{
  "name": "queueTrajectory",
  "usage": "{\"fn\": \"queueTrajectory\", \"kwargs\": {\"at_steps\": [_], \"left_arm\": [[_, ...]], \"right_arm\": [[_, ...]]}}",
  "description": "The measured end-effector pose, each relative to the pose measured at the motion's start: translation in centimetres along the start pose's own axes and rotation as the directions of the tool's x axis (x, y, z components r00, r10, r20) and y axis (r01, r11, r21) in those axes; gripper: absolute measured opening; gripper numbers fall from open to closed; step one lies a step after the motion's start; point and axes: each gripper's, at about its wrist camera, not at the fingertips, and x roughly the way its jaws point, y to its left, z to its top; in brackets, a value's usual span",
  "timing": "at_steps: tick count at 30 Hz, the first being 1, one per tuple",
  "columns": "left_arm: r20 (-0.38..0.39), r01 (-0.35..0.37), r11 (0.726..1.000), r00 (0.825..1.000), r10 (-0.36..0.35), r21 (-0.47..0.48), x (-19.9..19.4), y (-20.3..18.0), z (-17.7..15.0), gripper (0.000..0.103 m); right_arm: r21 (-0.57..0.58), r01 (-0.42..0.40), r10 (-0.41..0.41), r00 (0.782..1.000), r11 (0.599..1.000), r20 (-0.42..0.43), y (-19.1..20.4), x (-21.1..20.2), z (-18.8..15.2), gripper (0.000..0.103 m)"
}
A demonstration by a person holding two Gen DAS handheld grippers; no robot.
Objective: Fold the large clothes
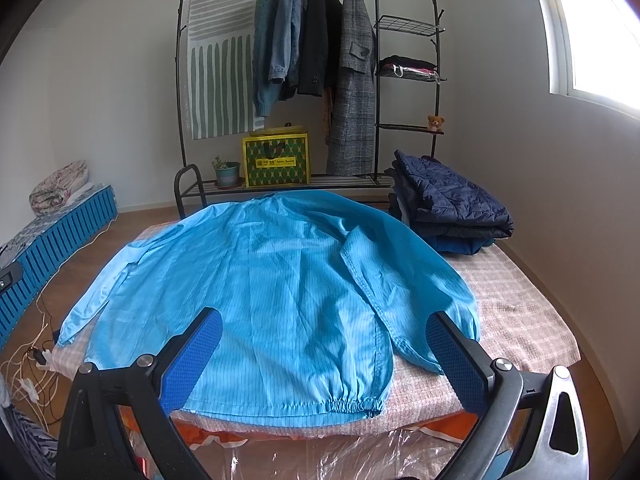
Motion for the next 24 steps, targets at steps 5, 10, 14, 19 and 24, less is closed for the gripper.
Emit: {"fn": "queueTrajectory", "kwargs": {"at_steps": [5, 10, 14, 19, 24], "left_arm": [[-0.015, -0.026, 1.0, 1.0, 0.025, -0.003, 1.9, 2.3, 1.0, 0.103], [-0.035, -0.061, 0.997, 0.998, 0.06, -0.039, 5.5, 6.3, 1.7, 0.103], [-0.057, -0.075, 0.995, 0.996, 0.071, -0.071, 9.4, 10.7, 1.5, 0.099], [-0.147, -0.09, 0.985, 0.987, 0.068, -0.148, 16.0, 17.3, 1.1, 0.079], [-0.294, -0.1, 0.966, 0.955, 0.026, -0.237, 23.1, 23.2, -0.8, 0.068]], "right_arm": [[-0.032, -0.005, 0.005, 1.0, 0.999, 0.007, 1.3, 1.2, 0.9, 0.103], [-0.078, -0.034, 0.036, 0.999, 0.996, 0.022, 3.5, 2.8, 2.3, 0.103], [-0.108, -0.082, 0.087, 0.995, 0.991, 0.04, 5.6, 4.9, 3.5, 0.103], [-0.164, -0.184, 0.201, 0.975, 0.969, 0.094, 8.1, 8.2, 4.6, 0.103], [-0.17, -0.273, 0.283, 0.958, 0.947, 0.038, 9.9, 12.2, 4.6, 0.103]]}}
